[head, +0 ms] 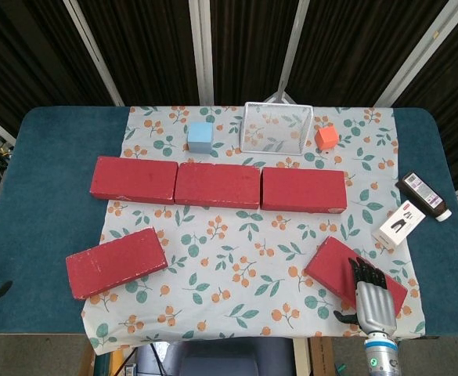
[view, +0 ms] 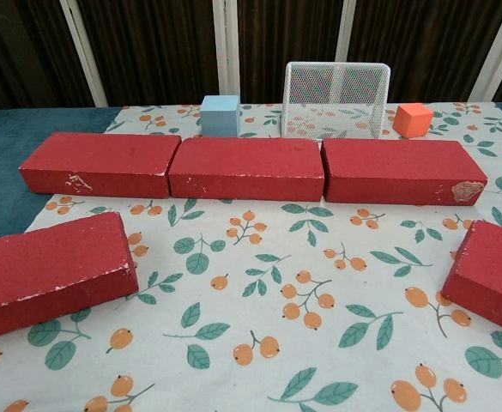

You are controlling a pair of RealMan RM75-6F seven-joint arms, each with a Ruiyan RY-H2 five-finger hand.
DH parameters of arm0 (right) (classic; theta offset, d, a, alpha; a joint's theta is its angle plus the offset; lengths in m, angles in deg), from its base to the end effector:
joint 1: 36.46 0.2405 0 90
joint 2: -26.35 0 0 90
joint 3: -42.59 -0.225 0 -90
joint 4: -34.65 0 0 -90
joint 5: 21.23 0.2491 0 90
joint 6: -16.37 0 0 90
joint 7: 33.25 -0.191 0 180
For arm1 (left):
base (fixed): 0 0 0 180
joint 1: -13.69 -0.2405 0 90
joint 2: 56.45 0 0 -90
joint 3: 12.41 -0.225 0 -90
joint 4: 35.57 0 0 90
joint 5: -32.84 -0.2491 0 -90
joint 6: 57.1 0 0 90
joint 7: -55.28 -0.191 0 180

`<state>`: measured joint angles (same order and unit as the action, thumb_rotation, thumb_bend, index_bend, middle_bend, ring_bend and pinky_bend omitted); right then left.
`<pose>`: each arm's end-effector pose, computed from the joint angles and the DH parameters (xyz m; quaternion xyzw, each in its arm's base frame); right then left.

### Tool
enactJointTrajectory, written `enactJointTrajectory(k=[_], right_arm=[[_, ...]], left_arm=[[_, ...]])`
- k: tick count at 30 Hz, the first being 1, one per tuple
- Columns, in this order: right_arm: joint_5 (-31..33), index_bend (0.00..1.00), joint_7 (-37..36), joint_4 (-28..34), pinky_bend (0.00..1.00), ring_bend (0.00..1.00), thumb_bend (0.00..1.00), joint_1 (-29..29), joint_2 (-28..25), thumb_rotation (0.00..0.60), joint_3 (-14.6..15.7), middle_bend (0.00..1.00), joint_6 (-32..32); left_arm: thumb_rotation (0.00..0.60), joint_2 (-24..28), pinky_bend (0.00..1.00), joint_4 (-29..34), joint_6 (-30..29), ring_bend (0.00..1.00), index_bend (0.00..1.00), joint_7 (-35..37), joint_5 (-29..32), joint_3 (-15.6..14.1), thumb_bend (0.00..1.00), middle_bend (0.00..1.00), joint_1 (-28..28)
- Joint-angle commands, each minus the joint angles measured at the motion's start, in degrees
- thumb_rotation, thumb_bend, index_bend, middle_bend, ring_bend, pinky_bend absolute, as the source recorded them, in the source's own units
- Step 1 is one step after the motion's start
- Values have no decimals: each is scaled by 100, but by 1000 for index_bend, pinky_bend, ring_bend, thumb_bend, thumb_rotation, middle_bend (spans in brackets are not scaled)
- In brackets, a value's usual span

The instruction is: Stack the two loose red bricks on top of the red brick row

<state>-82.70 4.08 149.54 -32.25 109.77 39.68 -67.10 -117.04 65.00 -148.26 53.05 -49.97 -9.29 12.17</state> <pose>-0.2096 -0.1968 -0.0105 0.5453 -0.5559 0.2649 0.5688 -0.2978 0.1947 0.1359 -0.5275 -0.4104 -0.3880 0.6347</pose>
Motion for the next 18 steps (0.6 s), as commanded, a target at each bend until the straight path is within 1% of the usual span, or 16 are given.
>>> enactJointTrajectory(k=[1,7,18], right_arm=[[112,0,114,-119,0,0,62,95,161,600,-111,13,-44],[337,0,260,-239,0,0,62,223,279,600,-246,13,-39],[662,0,298,-445,0,0,62,365,332,600,-385,13,51]], left_arm=[[600,1,78,17,-42,55,159,-12,-19,1,0,44,-25],[600,-4,79,29,-54,55,159,-42,7,12,0,39,-38],[600,-37,78,39,-19,55,157,-145,43,27,0,37,-20]])
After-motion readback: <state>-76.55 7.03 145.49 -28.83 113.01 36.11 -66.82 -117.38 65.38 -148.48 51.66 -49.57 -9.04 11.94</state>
